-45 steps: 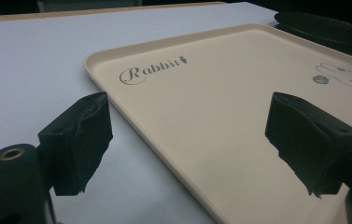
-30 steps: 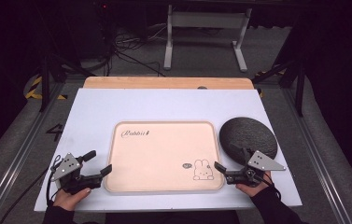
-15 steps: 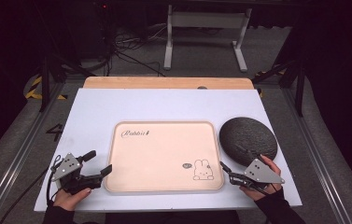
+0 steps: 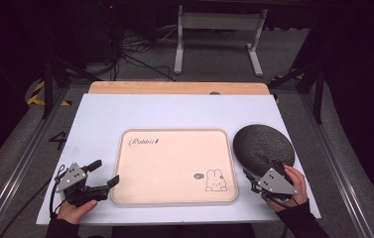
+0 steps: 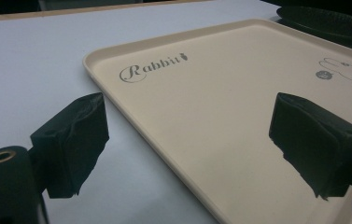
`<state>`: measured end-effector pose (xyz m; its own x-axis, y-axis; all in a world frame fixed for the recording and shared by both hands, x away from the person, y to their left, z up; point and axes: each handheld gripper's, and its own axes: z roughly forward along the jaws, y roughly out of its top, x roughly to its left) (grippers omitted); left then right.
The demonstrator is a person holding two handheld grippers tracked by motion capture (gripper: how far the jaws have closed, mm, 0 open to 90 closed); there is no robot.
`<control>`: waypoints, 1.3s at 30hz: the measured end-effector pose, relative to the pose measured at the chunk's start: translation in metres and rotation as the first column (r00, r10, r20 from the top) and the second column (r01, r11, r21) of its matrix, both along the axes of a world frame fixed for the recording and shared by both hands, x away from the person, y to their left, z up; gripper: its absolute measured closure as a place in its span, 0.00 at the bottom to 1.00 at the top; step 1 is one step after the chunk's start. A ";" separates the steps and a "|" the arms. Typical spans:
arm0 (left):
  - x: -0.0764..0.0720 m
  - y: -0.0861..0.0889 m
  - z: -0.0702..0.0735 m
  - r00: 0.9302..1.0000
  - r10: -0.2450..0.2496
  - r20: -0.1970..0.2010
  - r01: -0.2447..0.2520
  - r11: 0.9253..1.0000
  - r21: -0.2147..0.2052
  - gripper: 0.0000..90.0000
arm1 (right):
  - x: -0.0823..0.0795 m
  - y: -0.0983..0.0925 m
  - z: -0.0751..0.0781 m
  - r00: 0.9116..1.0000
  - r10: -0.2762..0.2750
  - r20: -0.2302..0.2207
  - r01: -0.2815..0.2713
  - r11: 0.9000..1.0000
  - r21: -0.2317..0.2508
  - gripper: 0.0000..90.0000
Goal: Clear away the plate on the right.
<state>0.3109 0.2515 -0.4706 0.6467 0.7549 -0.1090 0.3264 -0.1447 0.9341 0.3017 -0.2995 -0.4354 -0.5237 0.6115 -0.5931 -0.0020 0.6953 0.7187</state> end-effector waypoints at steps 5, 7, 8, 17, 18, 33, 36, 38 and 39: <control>0.000 0.000 0.000 1.000 0.000 0.000 0.000 1.000 0.000 0.14 | -0.002 0.002 -0.004 0.999 -0.015 0.049 0.022 0.989 -0.144 0.48; 0.000 0.000 0.000 1.000 -0.001 0.001 0.001 1.000 0.000 0.14 | -0.003 0.003 -0.006 0.998 -0.002 0.070 0.017 0.978 -0.206 0.51; 0.000 0.000 0.000 1.000 -0.001 0.001 0.001 1.000 0.000 0.14 | -0.004 0.004 -0.007 0.997 0.003 0.075 0.015 0.971 -0.237 0.51; 0.000 0.000 0.000 1.000 0.001 0.001 -0.001 1.000 0.002 0.13 | -0.006 0.015 -0.017 0.996 0.044 0.080 -0.008 0.915 -0.402 0.57; 0.000 0.000 0.000 1.000 0.001 0.001 -0.001 1.000 0.002 0.13 | -0.006 0.015 -0.018 0.996 0.046 0.076 -0.011 0.912 -0.409 0.58; 0.000 0.000 0.000 1.000 0.002 0.000 -0.002 1.000 0.001 0.13 | 0.008 0.011 -0.033 0.998 -0.001 0.057 0.032 0.840 -0.541 0.64; 0.000 0.000 0.000 1.000 0.003 0.000 -0.003 1.000 0.001 0.13 | 0.013 0.009 -0.037 0.998 -0.005 0.066 0.041 0.822 -0.567 0.67; 0.000 0.000 0.000 1.000 0.002 0.001 -0.002 1.000 0.001 0.13 | 0.014 0.009 -0.038 0.997 -0.011 0.071 0.050 0.821 -0.569 0.67; 0.000 0.000 0.000 1.000 0.003 0.000 -0.003 1.000 0.000 0.13 | 0.014 0.009 -0.039 0.997 -0.003 0.078 0.048 0.809 -0.585 0.68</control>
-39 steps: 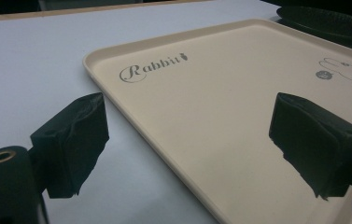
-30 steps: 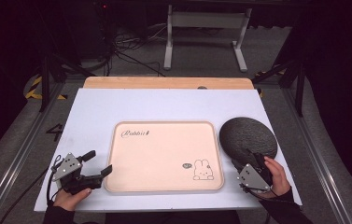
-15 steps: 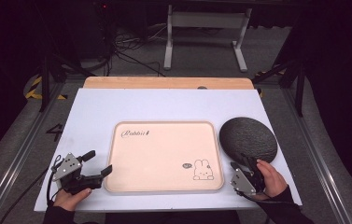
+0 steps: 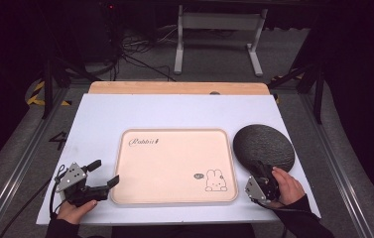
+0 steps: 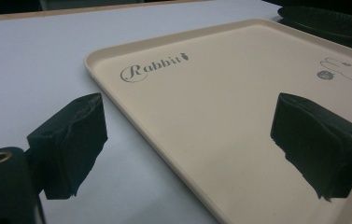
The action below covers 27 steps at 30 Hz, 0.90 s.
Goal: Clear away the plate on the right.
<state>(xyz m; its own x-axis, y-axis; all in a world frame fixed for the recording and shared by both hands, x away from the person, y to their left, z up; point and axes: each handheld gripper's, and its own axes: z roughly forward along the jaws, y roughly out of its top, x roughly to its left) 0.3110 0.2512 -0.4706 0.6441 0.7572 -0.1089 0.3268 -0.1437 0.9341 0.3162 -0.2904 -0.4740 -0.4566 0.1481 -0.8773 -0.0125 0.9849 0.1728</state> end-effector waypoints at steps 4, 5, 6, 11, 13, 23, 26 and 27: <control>0.000 0.000 0.000 1.000 0.000 -0.001 0.000 1.000 0.000 0.13 | 0.001 0.002 -0.001 1.000 -0.002 0.001 0.002 1.000 -0.015 0.73; 0.000 0.000 0.000 1.000 0.000 0.000 0.000 1.000 0.000 0.13 | 0.001 0.002 -0.002 1.000 0.001 -0.002 -0.001 1.000 -0.018 0.73; 0.000 0.000 0.000 1.000 0.000 0.000 0.000 1.000 0.000 0.13 | 0.001 0.002 -0.002 1.000 0.004 -0.005 -0.004 1.000 -0.028 0.74; 0.000 0.000 0.000 1.000 0.000 0.000 0.000 1.000 0.001 0.13 | 0.001 0.004 -0.003 1.000 0.016 -0.018 -0.017 0.998 -0.063 0.82; 0.000 0.000 0.000 1.000 0.000 0.000 0.000 1.000 0.000 0.13 | 0.002 0.004 -0.003 1.000 0.012 -0.023 -0.013 0.999 -0.053 0.83; 0.000 0.000 0.000 1.000 0.002 -0.003 -0.002 1.000 -0.001 0.13 | 0.001 0.007 -0.004 0.999 -0.004 -0.035 0.001 0.998 -0.068 0.88; 0.000 0.000 0.000 1.000 0.001 -0.003 -0.001 1.000 -0.002 0.13 | 0.001 0.009 -0.006 1.000 -0.015 -0.021 0.014 0.998 -0.067 0.89; 0.000 0.000 0.000 1.000 0.001 -0.003 -0.001 1.000 -0.002 0.13 | 0.001 0.009 -0.006 1.000 -0.020 -0.012 0.019 0.997 -0.072 0.90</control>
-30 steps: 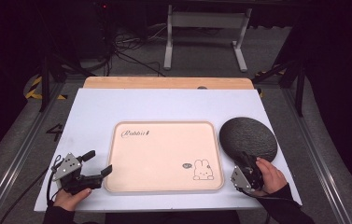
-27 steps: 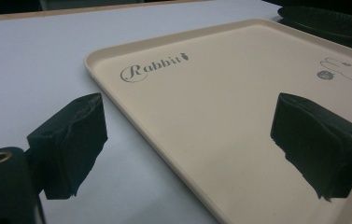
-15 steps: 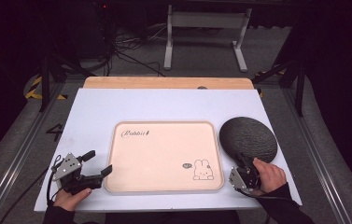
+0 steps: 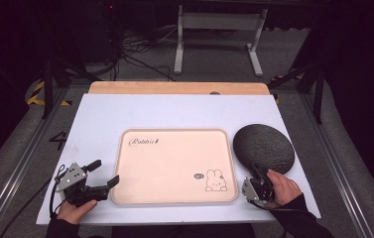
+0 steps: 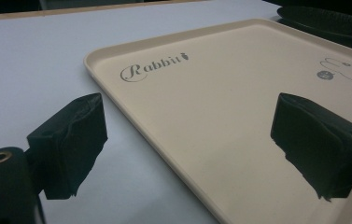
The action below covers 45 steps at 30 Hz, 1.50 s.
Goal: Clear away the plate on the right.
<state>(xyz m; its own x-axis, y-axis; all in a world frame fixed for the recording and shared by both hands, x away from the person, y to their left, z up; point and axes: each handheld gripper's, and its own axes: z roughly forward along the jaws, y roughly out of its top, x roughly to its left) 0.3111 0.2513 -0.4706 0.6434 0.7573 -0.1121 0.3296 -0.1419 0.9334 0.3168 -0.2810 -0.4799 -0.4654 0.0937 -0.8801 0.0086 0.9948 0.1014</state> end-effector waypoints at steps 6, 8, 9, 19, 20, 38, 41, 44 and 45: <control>0.000 0.000 0.000 1.000 -0.002 0.001 0.002 1.000 0.000 0.13 | -0.001 0.005 0.002 0.998 -0.012 0.068 0.011 1.000 0.015 0.96; 0.000 0.000 0.000 1.000 -0.002 0.001 0.002 1.000 0.001 0.13 | 0.001 0.003 0.007 0.998 -0.021 0.060 0.016 0.996 0.082 0.96; 0.000 0.000 0.000 1.000 -0.002 0.001 0.002 1.000 0.001 0.13 | 0.002 0.002 0.011 0.998 -0.023 0.055 0.018 0.995 0.096 0.96; 0.000 0.000 0.000 1.000 0.000 -0.003 0.000 1.000 0.001 0.12 | 0.002 0.002 0.019 0.998 -0.029 0.048 0.025 0.997 0.078 0.95; 0.000 0.000 0.000 1.000 0.000 -0.003 0.000 1.000 0.001 0.12 | 0.002 0.002 0.019 0.998 -0.029 0.050 0.025 0.996 0.082 0.95; 0.000 0.000 0.000 1.000 0.000 -0.002 0.000 1.000 0.001 0.12 | -0.011 0.002 0.035 0.996 -0.016 0.089 0.008 0.995 0.095 0.92; 0.000 0.000 0.000 1.000 -0.001 -0.003 0.001 1.000 0.001 0.12 | -0.013 0.003 0.038 0.994 -0.016 0.104 0.005 0.995 0.101 0.93; 0.000 0.000 0.000 1.000 -0.001 -0.003 0.001 1.000 0.001 0.12 | -0.016 0.005 0.040 0.994 -0.009 0.107 -0.001 0.995 0.096 0.93; 0.000 0.000 0.000 1.000 -0.001 -0.003 0.001 1.000 0.001 0.12 | -0.016 0.005 0.041 0.994 -0.007 0.107 -0.002 0.996 0.090 0.93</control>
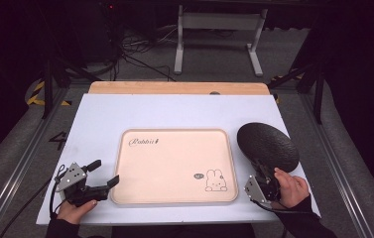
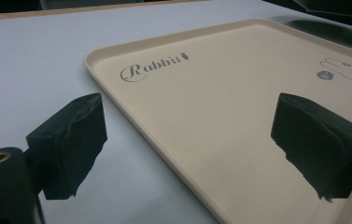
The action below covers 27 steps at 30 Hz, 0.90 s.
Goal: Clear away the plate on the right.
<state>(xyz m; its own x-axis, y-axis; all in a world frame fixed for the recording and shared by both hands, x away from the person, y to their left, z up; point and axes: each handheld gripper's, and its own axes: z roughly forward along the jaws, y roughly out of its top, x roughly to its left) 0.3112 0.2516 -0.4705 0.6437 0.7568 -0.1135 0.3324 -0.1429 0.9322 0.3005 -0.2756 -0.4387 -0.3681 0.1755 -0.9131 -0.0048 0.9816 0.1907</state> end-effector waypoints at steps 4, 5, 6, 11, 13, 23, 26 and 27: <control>0.000 0.000 0.000 1.000 0.002 -0.001 -0.002 1.000 0.001 0.12 | -0.002 0.001 0.002 1.000 0.001 0.008 -0.001 1.000 0.003 0.93; 0.000 0.000 0.000 1.000 0.003 0.000 -0.003 1.000 0.000 0.12 | -0.003 0.001 0.003 1.000 0.001 0.007 -0.001 1.000 -0.002 0.93; 0.000 0.000 0.000 1.000 0.003 0.000 -0.003 1.000 -0.002 0.12 | -0.003 0.001 0.004 1.000 0.002 0.013 -0.002 1.000 -0.005 0.93; 0.000 0.000 0.000 1.000 0.004 -0.001 -0.004 1.000 -0.002 0.12 | -0.009 0.001 0.009 0.999 0.005 0.031 -0.005 1.000 -0.004 0.94; 0.000 0.000 0.000 1.000 0.004 -0.001 -0.004 1.000 -0.002 0.12 | -0.010 0.002 0.009 0.999 0.003 0.039 -0.003 1.000 -0.003 0.93; 0.000 0.000 0.000 1.000 0.009 -0.001 -0.009 1.000 0.000 0.12 | -0.021 0.004 0.018 0.998 0.024 0.062 -0.025 1.000 0.012 0.93; 0.000 0.000 0.000 1.000 0.010 -0.001 -0.010 1.000 0.000 0.12 | -0.024 0.005 0.021 0.998 0.031 0.062 -0.032 0.999 0.011 0.93; 0.000 0.000 0.000 1.000 0.011 -0.001 -0.011 1.000 0.000 0.12 | -0.025 0.006 0.022 0.998 0.030 0.063 -0.031 0.999 0.011 0.93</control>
<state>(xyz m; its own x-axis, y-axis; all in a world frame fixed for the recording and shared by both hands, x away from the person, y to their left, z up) 0.3111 0.2513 -0.4705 0.6354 0.7637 -0.1142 0.3346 -0.1390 0.9321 0.2754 -0.2697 -0.4166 -0.3154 0.1765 -0.9324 -0.0470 0.9784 0.2011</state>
